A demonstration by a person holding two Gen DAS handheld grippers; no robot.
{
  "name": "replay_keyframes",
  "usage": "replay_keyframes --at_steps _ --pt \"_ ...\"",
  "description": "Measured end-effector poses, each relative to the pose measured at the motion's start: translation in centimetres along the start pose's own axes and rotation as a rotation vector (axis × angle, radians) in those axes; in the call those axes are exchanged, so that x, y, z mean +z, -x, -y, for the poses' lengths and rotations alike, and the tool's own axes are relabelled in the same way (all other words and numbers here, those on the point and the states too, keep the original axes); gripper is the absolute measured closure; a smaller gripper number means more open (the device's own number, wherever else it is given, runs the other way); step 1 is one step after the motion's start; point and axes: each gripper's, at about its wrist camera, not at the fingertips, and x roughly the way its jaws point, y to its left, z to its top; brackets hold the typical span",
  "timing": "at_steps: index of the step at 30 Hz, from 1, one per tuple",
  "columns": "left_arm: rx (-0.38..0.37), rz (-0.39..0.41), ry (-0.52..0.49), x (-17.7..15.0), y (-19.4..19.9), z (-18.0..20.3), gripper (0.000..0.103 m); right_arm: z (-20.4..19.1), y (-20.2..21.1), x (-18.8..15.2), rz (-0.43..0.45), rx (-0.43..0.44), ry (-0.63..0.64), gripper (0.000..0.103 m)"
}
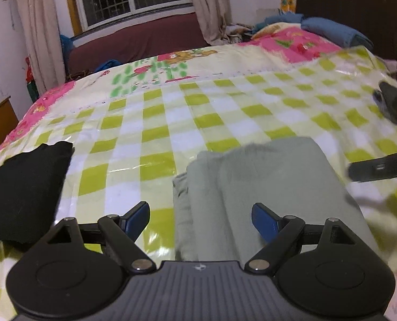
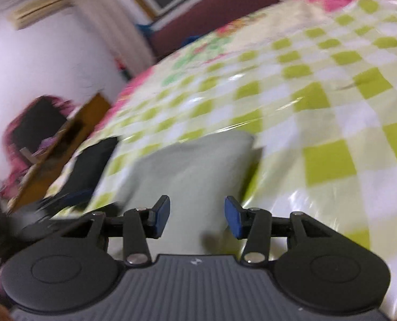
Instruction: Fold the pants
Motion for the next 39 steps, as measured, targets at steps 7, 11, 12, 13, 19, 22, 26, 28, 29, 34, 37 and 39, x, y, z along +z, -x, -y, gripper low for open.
replay_keyframes --at_steps 7,11,12,13,19,22,26,28,29,34,37,39 --pt "-0.023 -0.038 -0.05 0.6 -4.9 1.4 0.006 -1.2 -6.1 1.5 0.021 -0.077 0.14 0.057" --pt "-0.034 -0.104 -0.06 -0.3 -7.6 1.0 0.002 0.1 -9.9 1.8 -0.048 -0.158 0.176 0.068" --pt "-0.041 -0.106 -0.042 -0.3 -7.5 0.8 0.002 0.2 -10.3 2.0 -0.053 -0.169 0.189 0.068" --pt "-0.046 -0.107 -0.028 -0.3 -7.2 0.6 0.002 0.3 -10.5 2.3 -0.06 -0.167 0.186 0.068" --pt "-0.033 -0.077 -0.057 -1.0 -5.4 0.4 0.002 -1.2 -7.9 3.0 -0.006 -0.14 0.213 0.063" --pt "-0.038 -0.066 -0.041 -1.0 -4.9 0.0 0.002 -3.0 -7.9 3.9 -0.007 -0.043 0.246 0.061" --pt "-0.085 -0.075 0.007 -1.7 -4.5 -0.8 0.002 -6.7 -10.3 4.2 -0.101 0.082 0.386 0.057" --pt "-0.082 -0.062 0.002 -2.0 -4.5 -0.7 0.002 -8.1 -12.3 4.2 -0.145 0.088 0.448 0.057" --pt "-0.08 -0.057 0.0 -2.1 -4.5 -0.6 0.002 -8.8 -13.7 4.1 -0.178 0.066 0.479 0.059" --pt "-0.083 -0.082 0.023 -2.5 -5.9 -1.3 0.001 -8.7 -18.8 3.7 -0.235 -0.108 0.559 0.073" --pt "-0.081 -0.079 0.059 -2.6 -5.3 -2.1 0.001 -7.7 -18.9 4.9 -0.196 -0.166 0.486 0.072" --pt "-0.066 -0.065 0.052 -2.5 -4.3 -2.3 0.001 -7.3 -16.9 5.2 -0.173 -0.14 0.441 0.069"
